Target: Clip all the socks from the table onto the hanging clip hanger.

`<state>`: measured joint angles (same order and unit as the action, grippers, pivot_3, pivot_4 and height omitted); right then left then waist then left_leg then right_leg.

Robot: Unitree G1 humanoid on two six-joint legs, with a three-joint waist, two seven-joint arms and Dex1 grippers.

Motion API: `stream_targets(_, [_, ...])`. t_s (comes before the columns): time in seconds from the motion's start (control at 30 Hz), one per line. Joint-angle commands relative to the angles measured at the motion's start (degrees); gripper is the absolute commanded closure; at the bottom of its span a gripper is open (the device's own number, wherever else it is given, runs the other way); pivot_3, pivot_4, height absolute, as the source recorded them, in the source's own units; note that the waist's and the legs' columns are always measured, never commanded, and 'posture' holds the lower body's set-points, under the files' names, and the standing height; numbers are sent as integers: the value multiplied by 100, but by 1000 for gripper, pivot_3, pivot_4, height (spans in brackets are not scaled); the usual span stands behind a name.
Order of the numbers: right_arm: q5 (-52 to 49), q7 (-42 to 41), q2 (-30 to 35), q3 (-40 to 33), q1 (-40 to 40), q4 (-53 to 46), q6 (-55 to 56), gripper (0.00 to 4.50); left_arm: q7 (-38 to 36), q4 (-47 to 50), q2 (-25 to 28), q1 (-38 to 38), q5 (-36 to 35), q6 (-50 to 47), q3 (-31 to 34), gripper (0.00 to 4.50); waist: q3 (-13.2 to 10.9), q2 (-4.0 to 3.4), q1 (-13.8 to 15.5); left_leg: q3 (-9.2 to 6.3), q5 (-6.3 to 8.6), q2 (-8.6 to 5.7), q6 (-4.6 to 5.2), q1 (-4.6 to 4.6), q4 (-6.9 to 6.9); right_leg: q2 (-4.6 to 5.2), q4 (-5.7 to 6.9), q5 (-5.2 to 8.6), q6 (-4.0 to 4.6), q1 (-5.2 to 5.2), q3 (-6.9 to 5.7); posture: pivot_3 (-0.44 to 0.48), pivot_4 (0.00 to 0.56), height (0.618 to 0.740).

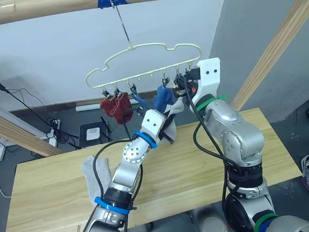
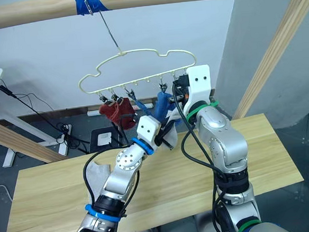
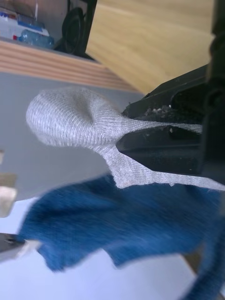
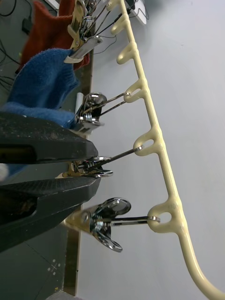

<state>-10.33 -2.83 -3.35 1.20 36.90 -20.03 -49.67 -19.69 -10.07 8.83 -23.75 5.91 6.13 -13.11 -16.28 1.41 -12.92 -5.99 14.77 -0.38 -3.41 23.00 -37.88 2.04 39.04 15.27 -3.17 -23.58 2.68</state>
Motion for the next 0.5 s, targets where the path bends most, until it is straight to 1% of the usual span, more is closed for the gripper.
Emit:
stream_targets(0.03, [-80, 18, -2, -12, 112, -299, 14, 4396, 187, -111, -53, -131, 80, 292, 70, 4500, 0, 0, -9, -1, 0, 0, 0, 0, 0, 0, 0, 0, 0, 0, -1, -352, 237, 739])
stream_targets(0.23, [-81, 27, -14, 8, 110, -307, -14, 4396, 594, -376, -113, -325, 257, 406, 128, 4500, 0, 0, -25, -2, 0, -1, 0, 2, -1, 0, -1, 0, 0, 0, -1, -357, 237, 739])
stream_targets(0.5, [-92, 28, -35, 46, 76, -313, -59, 4396, 791, -475, -156, -406, 369, 509, 144, 4500, 0, 0, -54, -3, 0, -1, 0, 2, 0, 0, -1, 0, -1, 0, -2, -353, 234, 739])
